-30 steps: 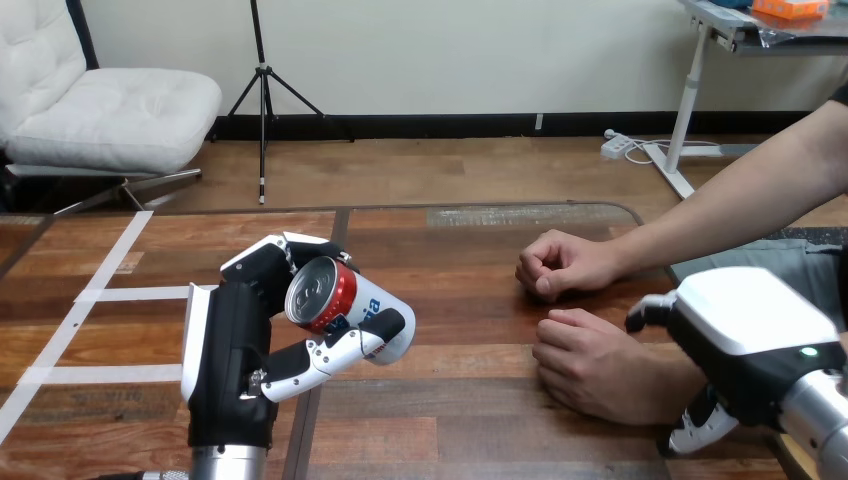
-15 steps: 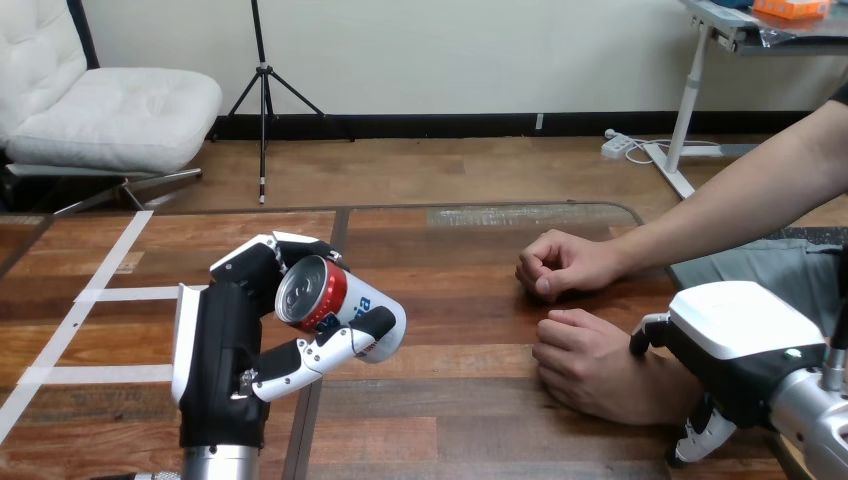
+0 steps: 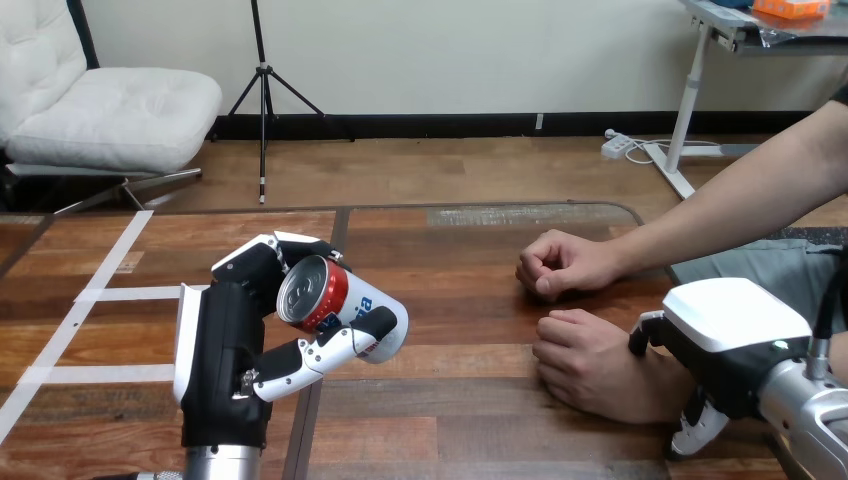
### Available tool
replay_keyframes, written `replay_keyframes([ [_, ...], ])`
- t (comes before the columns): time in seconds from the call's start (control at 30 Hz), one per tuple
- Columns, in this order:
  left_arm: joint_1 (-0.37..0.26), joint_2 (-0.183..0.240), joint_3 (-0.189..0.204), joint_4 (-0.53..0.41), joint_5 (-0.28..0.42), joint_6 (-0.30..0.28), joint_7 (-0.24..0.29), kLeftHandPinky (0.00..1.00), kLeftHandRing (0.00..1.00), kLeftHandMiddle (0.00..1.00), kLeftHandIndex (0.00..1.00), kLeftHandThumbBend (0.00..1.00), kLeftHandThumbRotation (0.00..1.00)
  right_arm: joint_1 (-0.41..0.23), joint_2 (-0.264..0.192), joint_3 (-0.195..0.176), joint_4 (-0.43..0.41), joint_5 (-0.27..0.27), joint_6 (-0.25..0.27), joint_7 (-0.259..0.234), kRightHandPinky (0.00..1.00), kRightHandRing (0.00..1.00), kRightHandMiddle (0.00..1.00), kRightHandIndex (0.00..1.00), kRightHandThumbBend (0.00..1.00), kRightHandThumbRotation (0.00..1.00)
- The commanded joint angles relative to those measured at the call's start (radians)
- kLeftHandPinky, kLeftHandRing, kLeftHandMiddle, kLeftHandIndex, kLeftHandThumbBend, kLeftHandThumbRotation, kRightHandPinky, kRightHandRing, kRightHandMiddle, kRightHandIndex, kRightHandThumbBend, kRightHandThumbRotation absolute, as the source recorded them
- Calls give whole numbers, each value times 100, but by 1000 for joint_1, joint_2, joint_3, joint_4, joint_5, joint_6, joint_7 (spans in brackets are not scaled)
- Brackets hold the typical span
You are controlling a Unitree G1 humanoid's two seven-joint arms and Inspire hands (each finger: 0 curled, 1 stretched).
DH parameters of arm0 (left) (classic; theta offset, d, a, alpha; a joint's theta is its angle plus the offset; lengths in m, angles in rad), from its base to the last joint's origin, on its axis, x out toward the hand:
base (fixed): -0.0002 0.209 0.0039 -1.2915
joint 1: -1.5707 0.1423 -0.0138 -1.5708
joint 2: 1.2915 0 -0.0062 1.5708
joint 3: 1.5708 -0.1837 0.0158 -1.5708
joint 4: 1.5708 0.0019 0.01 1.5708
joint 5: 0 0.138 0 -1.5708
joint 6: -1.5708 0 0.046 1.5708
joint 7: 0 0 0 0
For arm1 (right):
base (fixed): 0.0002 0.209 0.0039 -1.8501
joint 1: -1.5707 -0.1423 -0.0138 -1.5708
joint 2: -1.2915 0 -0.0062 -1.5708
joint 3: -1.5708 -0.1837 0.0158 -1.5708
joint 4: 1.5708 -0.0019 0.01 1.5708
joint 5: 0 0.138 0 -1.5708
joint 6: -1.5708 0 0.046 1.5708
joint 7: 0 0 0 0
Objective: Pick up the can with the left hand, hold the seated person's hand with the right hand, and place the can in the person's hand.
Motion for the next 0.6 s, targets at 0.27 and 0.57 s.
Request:
replay_keyframes([
  [0.27,-44,5,13,-34,1,-14,6,39,40,43,44,76,1,-40,-21,19,31,-8,33,-1,75,80,82,78,88,9],
  [0.57,-37,6,11,-46,-8,-2,3,38,40,42,44,76,1,-37,-23,29,27,-19,50,0,77,82,83,80,86,10],
])
